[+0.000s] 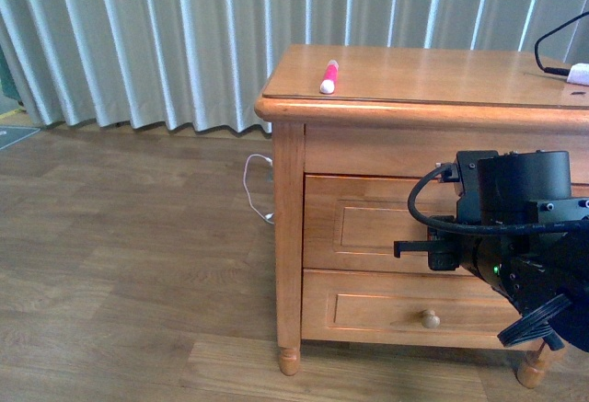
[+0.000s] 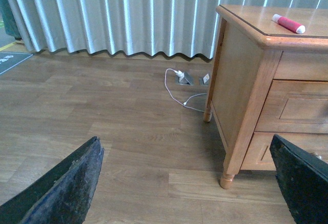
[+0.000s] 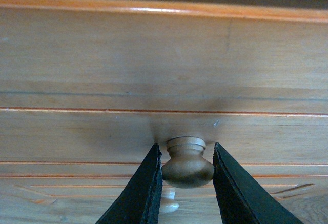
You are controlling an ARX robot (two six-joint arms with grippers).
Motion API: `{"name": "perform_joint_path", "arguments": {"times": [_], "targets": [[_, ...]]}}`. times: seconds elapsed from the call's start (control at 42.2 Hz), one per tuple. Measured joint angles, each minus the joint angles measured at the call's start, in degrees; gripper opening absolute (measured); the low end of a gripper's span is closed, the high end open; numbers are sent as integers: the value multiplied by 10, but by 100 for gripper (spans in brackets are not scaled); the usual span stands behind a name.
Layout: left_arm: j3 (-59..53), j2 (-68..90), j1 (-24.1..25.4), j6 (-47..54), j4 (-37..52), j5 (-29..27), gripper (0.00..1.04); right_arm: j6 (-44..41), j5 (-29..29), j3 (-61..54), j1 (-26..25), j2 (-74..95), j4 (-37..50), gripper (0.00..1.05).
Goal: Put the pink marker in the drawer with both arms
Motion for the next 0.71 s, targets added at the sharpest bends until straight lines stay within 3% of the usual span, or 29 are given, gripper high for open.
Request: {"name": "perform_joint_path", "arguments": {"times": [0.355,0.592,0.71], "targets": [[0,0,0,0,0,0,98,4,-28,-139,2,-71,65,24],[0,0,0,0,0,0,98,15,-61,-324,4,-165,143,23],[0,0,0,0,0,0,98,24,-69,-382,4,-205,162,38]]}}
